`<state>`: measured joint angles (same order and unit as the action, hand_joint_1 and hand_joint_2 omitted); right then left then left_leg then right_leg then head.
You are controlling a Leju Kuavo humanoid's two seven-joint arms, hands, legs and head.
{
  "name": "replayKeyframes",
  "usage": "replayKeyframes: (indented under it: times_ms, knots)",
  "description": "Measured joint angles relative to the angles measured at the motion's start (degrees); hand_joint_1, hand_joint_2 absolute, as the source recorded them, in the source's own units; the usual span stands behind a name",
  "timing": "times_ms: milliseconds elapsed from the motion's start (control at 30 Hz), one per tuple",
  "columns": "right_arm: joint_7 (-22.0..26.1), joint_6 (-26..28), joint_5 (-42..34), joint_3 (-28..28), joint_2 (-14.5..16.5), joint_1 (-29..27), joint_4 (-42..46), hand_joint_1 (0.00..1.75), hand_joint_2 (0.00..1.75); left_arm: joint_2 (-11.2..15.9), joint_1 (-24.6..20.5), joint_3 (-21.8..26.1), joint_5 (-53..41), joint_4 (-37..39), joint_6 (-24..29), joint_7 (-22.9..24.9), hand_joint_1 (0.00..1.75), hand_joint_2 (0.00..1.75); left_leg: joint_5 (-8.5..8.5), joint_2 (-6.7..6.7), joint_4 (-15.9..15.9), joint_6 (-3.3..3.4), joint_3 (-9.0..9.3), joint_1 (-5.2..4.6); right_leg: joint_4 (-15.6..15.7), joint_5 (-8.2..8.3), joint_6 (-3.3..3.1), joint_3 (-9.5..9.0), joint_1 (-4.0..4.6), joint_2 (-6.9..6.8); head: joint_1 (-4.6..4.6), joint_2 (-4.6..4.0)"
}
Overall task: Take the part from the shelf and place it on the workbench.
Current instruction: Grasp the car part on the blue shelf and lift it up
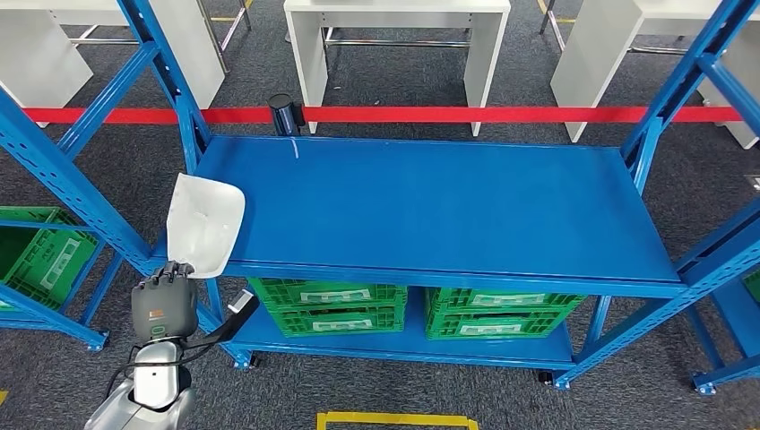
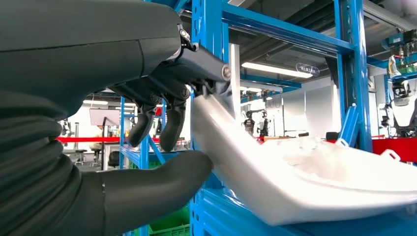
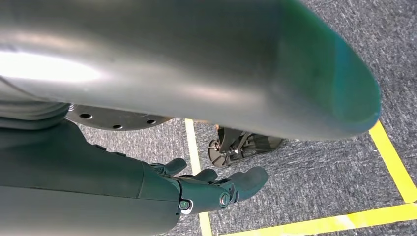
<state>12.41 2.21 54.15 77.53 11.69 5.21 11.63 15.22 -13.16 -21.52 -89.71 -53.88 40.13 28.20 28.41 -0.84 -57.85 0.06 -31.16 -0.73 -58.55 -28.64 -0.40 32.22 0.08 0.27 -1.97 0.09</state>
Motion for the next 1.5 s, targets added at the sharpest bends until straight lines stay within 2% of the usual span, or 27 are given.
replayKeyframes:
  times_ms: [67, 100, 133, 167, 233, 267, 300, 1067, 1200, 1500]
  knots:
    - [0.0, 0.0, 0.0, 0.0, 0.0, 0.0, 0.0, 0.00, 0.00, 0.0, 0.0, -0.1, 0.0, 0.0, 0.0, 0.4, 1.20, 1.75, 0.00, 0.00, 0.0, 0.00, 0.00, 0.00, 0.0, 0.00, 0.00, 0.00, 0.00, 0.00, 0.00, 0.00]
    - [0.0, 0.0, 0.0, 0.0, 0.0, 0.0, 0.0, 0.00, 0.00, 0.0, 0.0, -0.2, 0.0, 0.0, 0.0, 0.5, 1.20, 1.75, 0.00, 0.00, 0.0, 0.00, 0.00, 0.00, 0.0, 0.00, 0.00, 0.00, 0.00, 0.00, 0.00, 0.00]
    - [0.0, 0.0, 0.0, 0.0, 0.0, 0.0, 0.0, 0.00, 0.00, 0.1, 0.0, -0.2, 0.0, 0.0, 0.0, 0.6, 1.11, 1.75, 0.00, 0.00, 0.0, 0.00, 0.00, 0.00, 0.0, 0.00, 0.00, 0.00, 0.00, 0.00, 0.00, 0.00]
    - [0.0, 0.0, 0.1, 0.0, 0.0, 0.0, 0.0, 0.00, 0.00, 0.1, 0.0, -0.2, 0.0, 0.0, 0.0, 0.6, 0.87, 1.75, 0.00, 0.00, 0.0, 0.00, 0.00, 0.00, 0.0, 0.00, 0.00, 0.01, 0.00, 0.00, 0.00, 0.00]
    - [0.0, 0.0, 0.1, 0.0, 0.0, 0.0, 0.0, 0.00, 0.00, 0.1, 0.0, -0.3, 0.0, 0.1, 0.0, 0.7, 0.27, 1.75, 0.00, 0.00, 0.0, 0.00, 0.00, 0.00, 0.0, 0.00, 0.00, 0.01, 0.00, 0.00, 0.00, 0.00]
    - [0.0, 0.0, 0.1, 0.0, 0.0, 0.0, 0.0, 0.00, 0.00, 0.1, 0.0, -0.3, 0.0, 0.1, 0.0, 0.7, 0.06, 1.75, 0.00, 0.00, 0.0, 0.00, 0.00, 0.00, 0.0, 0.00, 0.00, 0.01, 0.00, 0.00, 0.00, 0.00]
    - [0.0, 0.0, 0.1, 0.0, 0.0, 0.0, 0.0, 0.00, 0.00, 0.1, 0.0, -0.3, -0.1, 0.1, 0.0, 0.7, 0.00, 1.75, 0.00, 0.00, 0.0, 0.00, 0.00, 0.00, 0.0, 0.00, 0.00, 0.01, 0.00, 0.00, 0.00, 0.00]
    - [0.4, 0.0, 0.4, 0.0, 0.0, 0.0, 0.0, 0.00, 0.00, 0.5, -0.8, -2.5, -0.1, 2.2, 0.0, 3.0, 0.00, 1.75, 0.00, 0.00, 0.0, 0.00, 0.00, 0.00, 0.0, 0.00, 0.00, 0.00, 0.00, 0.00, 0.00, 0.00]
    - [1.1, 0.0, 0.8, 0.0, 0.0, 0.0, 0.0, 0.00, 0.00, 0.7, -0.9, -2.5, -0.1, 2.2, 0.0, 1.2, 0.00, 0.00, 0.00, 0.00, 0.0, 0.00, 0.00, 0.00, 0.0, 0.00, 0.00, 0.00, 0.00, 0.00, 0.00, 0.00]
    - [2.0, 0.0, 0.9, 0.0, -0.2, 0.0, 0.0, 0.00, 0.00, 0.7, -1.5, 1.1, -0.1, 1.8, 0.0, -3.8, 0.00, 0.00, 0.00, 0.00, 0.0, 0.00, 0.00, 0.00, 0.0, 0.00, 0.00, 0.00, 0.00, 0.00, 0.00, 0.00]
